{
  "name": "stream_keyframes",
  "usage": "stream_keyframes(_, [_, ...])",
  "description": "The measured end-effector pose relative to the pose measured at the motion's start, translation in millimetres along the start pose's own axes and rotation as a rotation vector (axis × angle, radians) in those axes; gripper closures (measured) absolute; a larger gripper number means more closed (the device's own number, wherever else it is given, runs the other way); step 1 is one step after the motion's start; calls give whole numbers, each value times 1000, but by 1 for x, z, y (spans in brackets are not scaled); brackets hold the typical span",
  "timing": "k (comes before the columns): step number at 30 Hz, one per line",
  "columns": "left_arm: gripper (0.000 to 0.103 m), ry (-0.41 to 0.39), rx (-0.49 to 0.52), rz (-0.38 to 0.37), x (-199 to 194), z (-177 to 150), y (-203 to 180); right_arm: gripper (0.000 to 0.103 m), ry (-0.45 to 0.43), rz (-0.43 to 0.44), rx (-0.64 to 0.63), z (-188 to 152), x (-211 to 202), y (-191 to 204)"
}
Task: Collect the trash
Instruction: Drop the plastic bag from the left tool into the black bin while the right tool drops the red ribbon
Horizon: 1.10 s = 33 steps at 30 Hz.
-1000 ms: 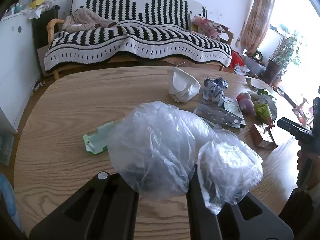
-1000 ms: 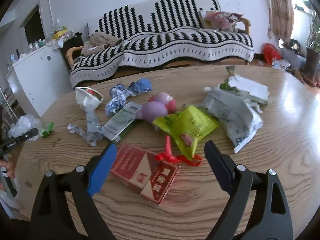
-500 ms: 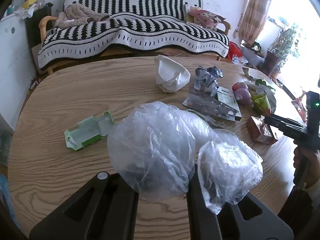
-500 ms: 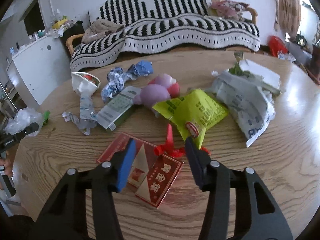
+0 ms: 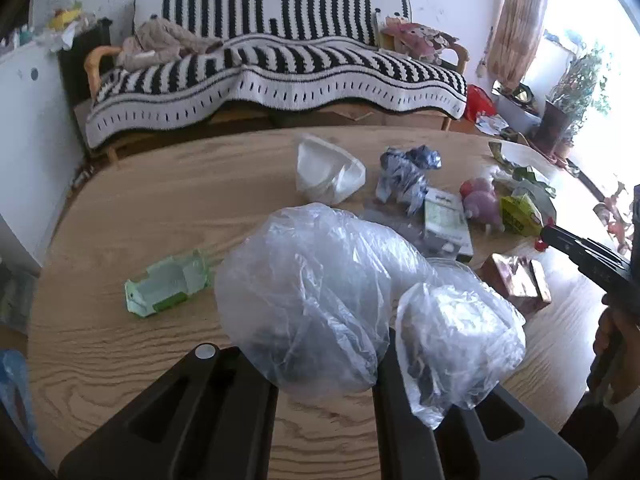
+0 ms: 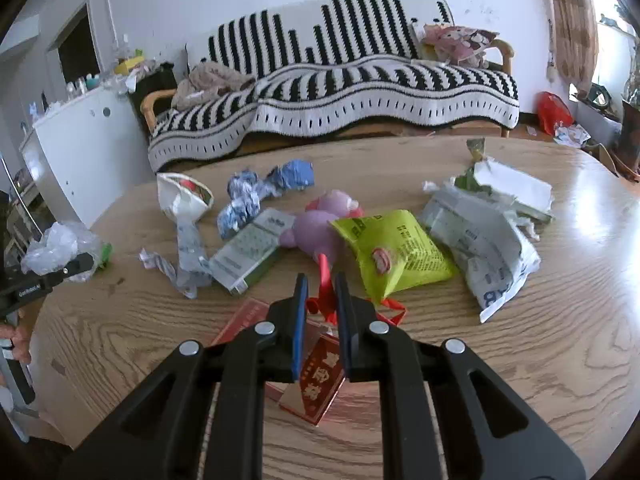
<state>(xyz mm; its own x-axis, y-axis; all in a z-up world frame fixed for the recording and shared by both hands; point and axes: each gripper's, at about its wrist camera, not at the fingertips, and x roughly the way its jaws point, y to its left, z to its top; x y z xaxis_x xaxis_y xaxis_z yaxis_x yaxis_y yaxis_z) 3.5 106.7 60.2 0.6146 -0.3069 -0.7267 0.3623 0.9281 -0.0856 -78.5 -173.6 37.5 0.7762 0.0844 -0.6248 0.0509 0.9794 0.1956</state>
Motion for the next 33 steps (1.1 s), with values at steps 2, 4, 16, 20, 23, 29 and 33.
stream_keyframes(2, [100, -26, 7, 12, -10, 5, -13, 89, -34, 13, 19, 5, -12, -1])
stream_keyframes(4, [100, -52, 9, 4, -21, 8, -27, 89, -80, 13, 26, 12, -31, -1])
stream_keyframes(16, [100, -101, 173, -229, -108, -6, -189, 89, -266, 116, 71, 13, -209, -34])
stream_keyframes(20, [100, -36, 267, -362, -116, -35, -267, 89, -255, 52, 64, -27, -267, -63])
stream_keyframes(23, [100, 97, 350, -477, -98, -71, -337, 89, -212, -8, 133, -73, -297, -101])
stream_keyframes(29, [100, 391, 475, -571, -26, -157, -445, 89, -17, -43, 380, -173, -285, -182])
stream_keyframes(33, [100, 544, 495, -559, 19, -203, -475, 89, 105, -56, 504, -226, -257, -224])
